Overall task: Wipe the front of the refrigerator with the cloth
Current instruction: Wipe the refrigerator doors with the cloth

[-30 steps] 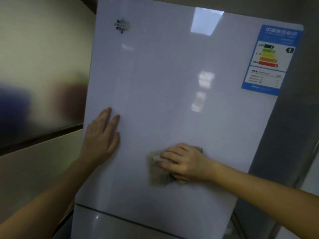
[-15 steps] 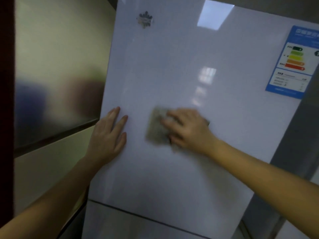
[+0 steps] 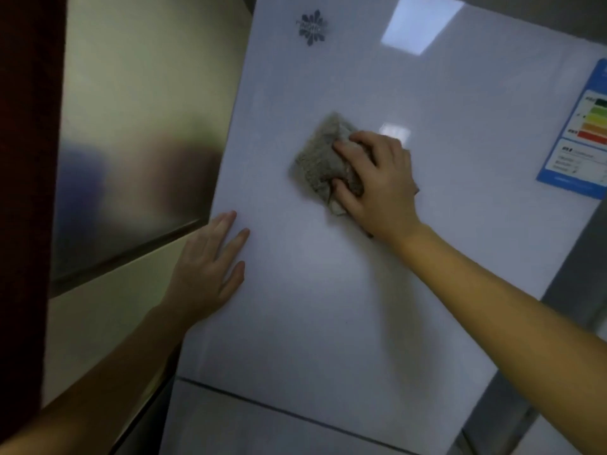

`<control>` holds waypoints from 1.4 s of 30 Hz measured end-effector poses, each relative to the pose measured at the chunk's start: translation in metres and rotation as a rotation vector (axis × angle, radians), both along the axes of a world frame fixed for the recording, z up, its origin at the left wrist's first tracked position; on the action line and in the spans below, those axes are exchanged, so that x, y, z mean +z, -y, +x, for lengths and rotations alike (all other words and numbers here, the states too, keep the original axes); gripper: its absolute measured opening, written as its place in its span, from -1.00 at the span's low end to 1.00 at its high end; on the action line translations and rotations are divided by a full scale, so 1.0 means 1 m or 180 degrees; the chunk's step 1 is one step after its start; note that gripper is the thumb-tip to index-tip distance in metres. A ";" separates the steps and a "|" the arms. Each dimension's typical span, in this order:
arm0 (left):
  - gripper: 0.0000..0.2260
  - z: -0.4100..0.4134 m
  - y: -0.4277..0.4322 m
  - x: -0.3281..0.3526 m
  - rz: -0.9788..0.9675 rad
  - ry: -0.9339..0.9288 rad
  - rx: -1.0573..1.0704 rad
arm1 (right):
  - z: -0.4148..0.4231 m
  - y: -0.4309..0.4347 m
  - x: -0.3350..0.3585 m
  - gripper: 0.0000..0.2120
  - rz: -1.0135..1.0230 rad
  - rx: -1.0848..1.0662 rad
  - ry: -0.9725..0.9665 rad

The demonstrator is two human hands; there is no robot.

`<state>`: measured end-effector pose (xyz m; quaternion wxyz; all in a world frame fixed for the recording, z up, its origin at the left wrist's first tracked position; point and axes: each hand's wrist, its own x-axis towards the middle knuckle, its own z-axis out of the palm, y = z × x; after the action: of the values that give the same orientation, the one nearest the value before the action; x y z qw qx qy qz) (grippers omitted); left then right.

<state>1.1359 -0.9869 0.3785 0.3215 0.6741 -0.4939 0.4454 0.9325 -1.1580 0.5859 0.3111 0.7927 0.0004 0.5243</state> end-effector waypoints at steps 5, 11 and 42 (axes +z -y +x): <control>-0.49 0.003 0.002 -0.005 -0.0075 0.0007 -0.0057 | 0.006 0.003 -0.092 -0.59 -0.0951 0.0239 -0.1325; -0.50 0.007 0.002 -0.011 -0.0036 0.0075 -0.0083 | 0.006 0.008 -0.066 -0.57 -0.0907 0.0109 -0.1088; -0.50 0.001 -0.015 -0.115 0.0092 -0.0516 -0.0408 | 0.014 -0.006 -0.178 -0.67 -0.0816 0.0239 -0.1631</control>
<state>1.1373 -0.9722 0.2635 0.3784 0.6795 -0.5147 0.3607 0.9463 -1.1516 0.4080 0.3789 0.8530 0.1746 0.3137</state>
